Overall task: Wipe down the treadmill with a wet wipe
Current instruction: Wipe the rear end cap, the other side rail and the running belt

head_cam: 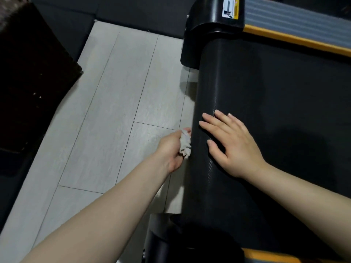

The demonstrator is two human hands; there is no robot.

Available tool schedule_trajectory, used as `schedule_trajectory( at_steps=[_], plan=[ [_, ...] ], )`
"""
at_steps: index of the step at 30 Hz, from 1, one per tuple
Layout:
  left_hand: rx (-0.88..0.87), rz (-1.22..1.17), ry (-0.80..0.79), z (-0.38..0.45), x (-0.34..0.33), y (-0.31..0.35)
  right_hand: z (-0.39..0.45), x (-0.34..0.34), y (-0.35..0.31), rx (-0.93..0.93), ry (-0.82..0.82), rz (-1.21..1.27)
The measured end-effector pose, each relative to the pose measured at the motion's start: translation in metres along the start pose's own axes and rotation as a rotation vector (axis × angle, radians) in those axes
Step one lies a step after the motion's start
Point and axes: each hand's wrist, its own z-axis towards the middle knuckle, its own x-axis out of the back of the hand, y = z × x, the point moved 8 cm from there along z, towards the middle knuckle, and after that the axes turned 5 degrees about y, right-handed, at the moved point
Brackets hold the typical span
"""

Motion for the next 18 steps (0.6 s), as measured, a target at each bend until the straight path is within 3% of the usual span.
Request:
schedule_trajectory(
  at_steps=[4,7,10,15,18],
  plan=[
    [-0.004,0.437,-0.075,-0.022,0.016,-0.03,0.0,-0.001,-0.002,0.0,-0.029,-0.007],
    [0.006,0.738,-0.252,-0.03,0.029,-0.032,0.002,-0.001,-0.001,-0.006,-0.04,-0.007],
    [0.066,0.722,-0.309,-0.022,0.037,-0.028,0.003,0.0,0.0,-0.002,-0.043,-0.004],
    [0.03,0.525,-0.131,0.024,0.029,-0.033,0.005,-0.002,0.001,-0.003,-0.048,-0.001],
    [0.119,0.427,-0.054,0.057,0.003,-0.035,0.005,-0.002,0.001,-0.003,-0.046,-0.002]
  ],
)
